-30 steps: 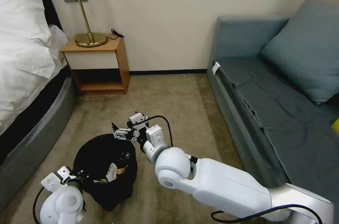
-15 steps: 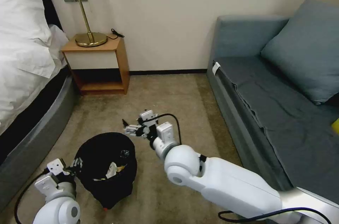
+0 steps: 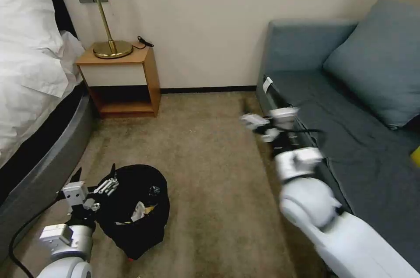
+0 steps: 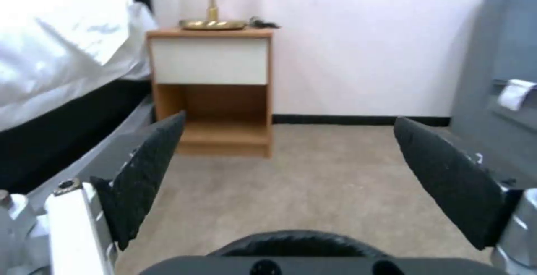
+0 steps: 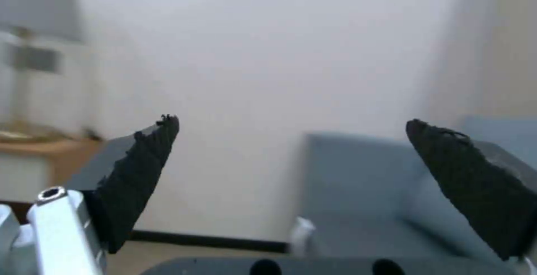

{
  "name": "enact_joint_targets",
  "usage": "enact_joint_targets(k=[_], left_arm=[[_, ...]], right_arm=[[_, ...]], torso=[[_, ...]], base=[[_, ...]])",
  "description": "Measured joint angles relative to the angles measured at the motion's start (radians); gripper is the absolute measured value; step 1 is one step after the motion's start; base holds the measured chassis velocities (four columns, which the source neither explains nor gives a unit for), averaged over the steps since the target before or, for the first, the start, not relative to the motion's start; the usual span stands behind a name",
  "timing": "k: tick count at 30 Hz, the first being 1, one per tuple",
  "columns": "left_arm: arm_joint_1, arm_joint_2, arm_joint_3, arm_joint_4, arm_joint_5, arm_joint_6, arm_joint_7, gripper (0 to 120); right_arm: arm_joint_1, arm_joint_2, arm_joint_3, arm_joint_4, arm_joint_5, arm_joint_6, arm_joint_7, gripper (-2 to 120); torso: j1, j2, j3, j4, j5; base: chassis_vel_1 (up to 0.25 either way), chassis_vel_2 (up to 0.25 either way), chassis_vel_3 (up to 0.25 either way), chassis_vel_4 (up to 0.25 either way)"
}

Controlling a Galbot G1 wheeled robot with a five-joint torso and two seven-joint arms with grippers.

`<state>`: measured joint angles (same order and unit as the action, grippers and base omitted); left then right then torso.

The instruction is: Pick up the trash bin, then pick up the garbage on the floor and place it into the trash bin.

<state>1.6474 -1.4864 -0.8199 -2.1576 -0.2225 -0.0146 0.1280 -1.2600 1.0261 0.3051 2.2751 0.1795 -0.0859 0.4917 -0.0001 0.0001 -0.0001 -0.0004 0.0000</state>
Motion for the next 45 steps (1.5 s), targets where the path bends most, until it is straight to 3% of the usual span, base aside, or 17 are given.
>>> enact_joint_targets(k=[7, 11, 22, 31, 45], left_arm=[[0.021, 0.020, 0.018, 0.000, 0.035, -0.053, 0.020, 100], [0.027, 0.023, 0.022, 0.010, 0.050, -0.067, 0.011, 100], [0.016, 0.019, 0.052, 0.030, 0.077, -0.067, -0.019, 100], [0.006, 0.021, 0.061, 0.043, 0.076, -0.070, -0.026, 100], [-0.001, 0.016, 0.075, 0.047, 0.085, -0.074, -0.039, 100]], right_arm=[[-0.243, 0.180, 0.084, 0.048, -0.168, 0.013, 0.001, 100], [-0.324, 0.232, 0.077, 0.061, -0.218, 0.017, -0.011, 100], [-0.376, 0.343, 0.051, 0.030, -0.315, 0.030, -0.051, 100], [-0.391, 0.391, 0.047, 0.011, -0.337, 0.055, -0.101, 100], [-0.392, 0.402, 0.047, 0.006, -0.346, 0.056, -0.100, 100]], torso=[[0.000, 0.000, 0.000, 0.0003, 0.0000], [0.000, 0.000, 0.000, 0.0003, -0.0003], [0.000, 0.000, 0.000, 0.0004, -0.0001], [0.000, 0.000, 0.000, 0.0004, -0.0001], [0.000, 0.000, 0.000, 0.0004, -0.0001]], base=[[0.000, 0.000, 0.000, 0.000], [0.000, 0.000, 0.000, 0.000], [0.000, 0.000, 0.000, 0.000], [0.000, 0.000, 0.000, 0.000], [0.000, 0.000, 0.000, 0.000]])
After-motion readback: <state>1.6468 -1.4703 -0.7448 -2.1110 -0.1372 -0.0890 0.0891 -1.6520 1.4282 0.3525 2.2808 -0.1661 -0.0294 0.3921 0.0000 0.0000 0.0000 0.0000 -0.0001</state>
